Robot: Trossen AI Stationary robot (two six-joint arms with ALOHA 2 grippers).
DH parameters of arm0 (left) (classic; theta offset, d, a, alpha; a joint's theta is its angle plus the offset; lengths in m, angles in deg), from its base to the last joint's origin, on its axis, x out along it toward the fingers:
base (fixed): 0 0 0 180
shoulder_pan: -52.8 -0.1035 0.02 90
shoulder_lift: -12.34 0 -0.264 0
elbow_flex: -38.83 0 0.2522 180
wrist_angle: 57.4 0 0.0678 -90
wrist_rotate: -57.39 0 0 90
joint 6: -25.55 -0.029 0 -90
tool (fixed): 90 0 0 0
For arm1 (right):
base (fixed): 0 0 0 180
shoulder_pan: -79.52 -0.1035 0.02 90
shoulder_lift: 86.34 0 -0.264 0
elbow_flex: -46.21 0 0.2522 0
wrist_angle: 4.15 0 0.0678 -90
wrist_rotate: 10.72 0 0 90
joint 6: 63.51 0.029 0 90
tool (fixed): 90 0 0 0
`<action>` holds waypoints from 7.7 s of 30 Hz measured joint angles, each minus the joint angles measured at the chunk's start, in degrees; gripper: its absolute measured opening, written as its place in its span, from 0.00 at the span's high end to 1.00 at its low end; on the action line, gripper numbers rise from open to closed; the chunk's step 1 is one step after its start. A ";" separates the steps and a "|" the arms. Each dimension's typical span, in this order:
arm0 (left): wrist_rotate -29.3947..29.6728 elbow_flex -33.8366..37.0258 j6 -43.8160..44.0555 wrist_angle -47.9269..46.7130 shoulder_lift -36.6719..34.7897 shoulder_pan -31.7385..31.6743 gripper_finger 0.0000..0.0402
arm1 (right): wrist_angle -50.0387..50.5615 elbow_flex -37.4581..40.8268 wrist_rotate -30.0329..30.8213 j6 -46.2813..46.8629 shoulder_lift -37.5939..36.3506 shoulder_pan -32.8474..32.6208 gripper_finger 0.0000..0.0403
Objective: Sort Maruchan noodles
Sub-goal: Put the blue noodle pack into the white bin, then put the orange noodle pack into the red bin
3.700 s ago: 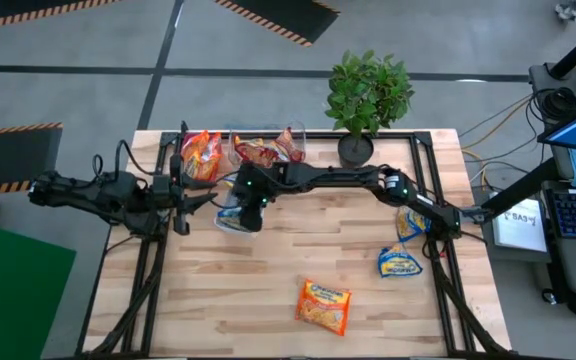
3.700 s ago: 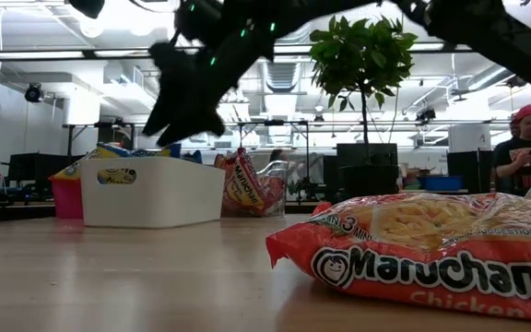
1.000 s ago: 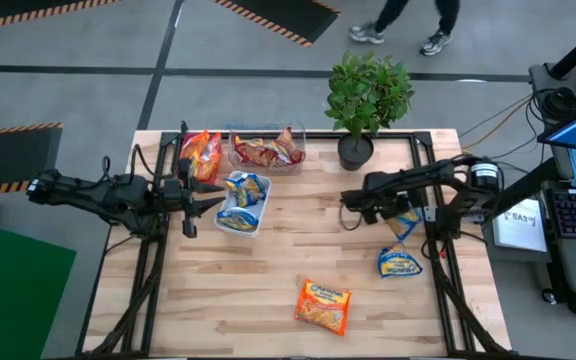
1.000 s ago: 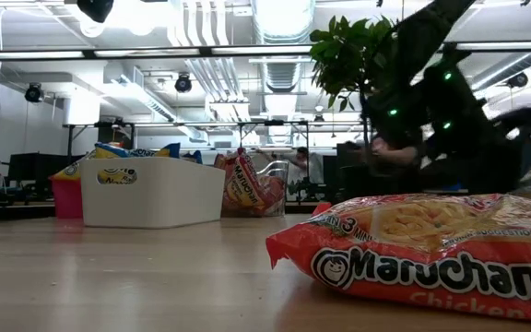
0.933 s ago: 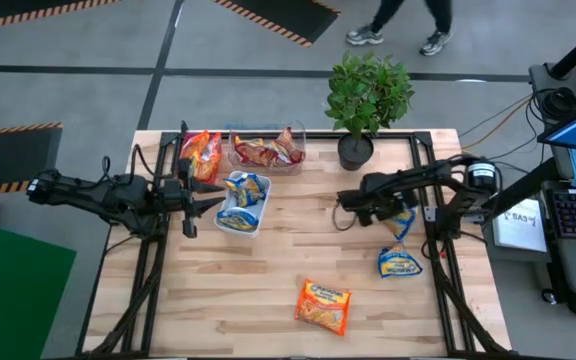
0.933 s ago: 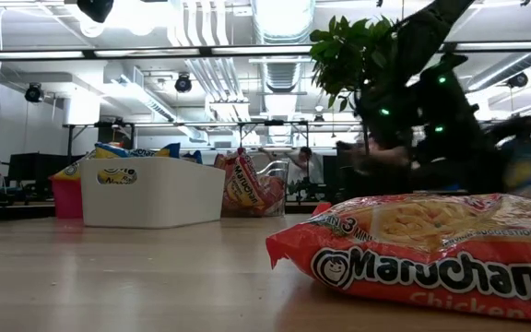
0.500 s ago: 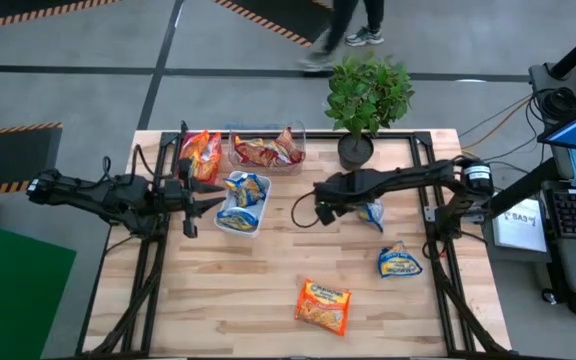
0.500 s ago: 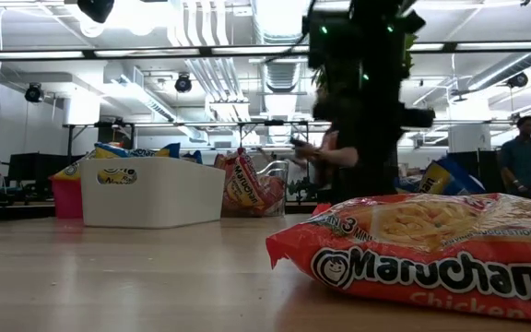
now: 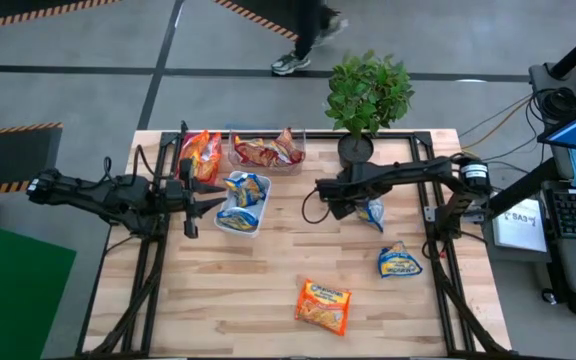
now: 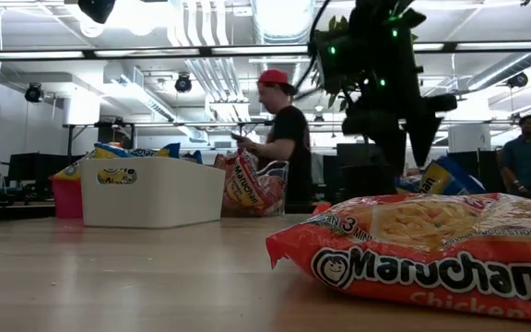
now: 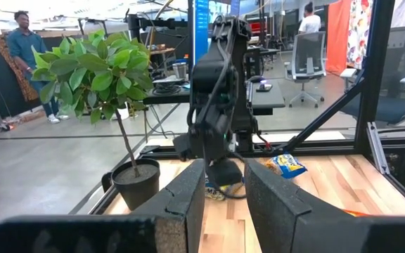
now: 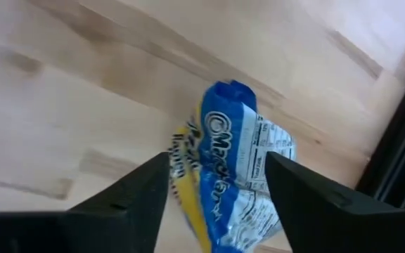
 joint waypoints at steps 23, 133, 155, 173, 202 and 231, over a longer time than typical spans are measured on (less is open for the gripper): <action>0.00 0.01 0.02 0.07 0.00 0.00 0.79 | -2.19 4.63 2.64 0.13 5.08 -0.38 0.95; -0.07 0.19 3.21 2.40 -1.77 0.02 0.79 | -48.27 -48.74 2.64 -63.97 36.10 -3.52 0.98; -0.07 0.17 4.65 1.53 -0.52 0.02 0.79 | -30.68 -48.56 -2.00 -55.37 23.60 -7.06 0.54; -9.11 0.12 20.26 8.98 19.24 4.25 0.79 | -46.38 -5.79 -1.85 -40.59 1.14 -29.52 0.58; -5.99 -11.46 22.65 5.15 34.79 13.15 0.79 | -53.87 7.13 -17.63 -32.63 -3.10 -28.74 0.98; 0.52 -11.37 27.36 9.03 41.79 13.77 0.78 | -51.57 7.99 0.75 -34.90 3.02 -30.45 0.98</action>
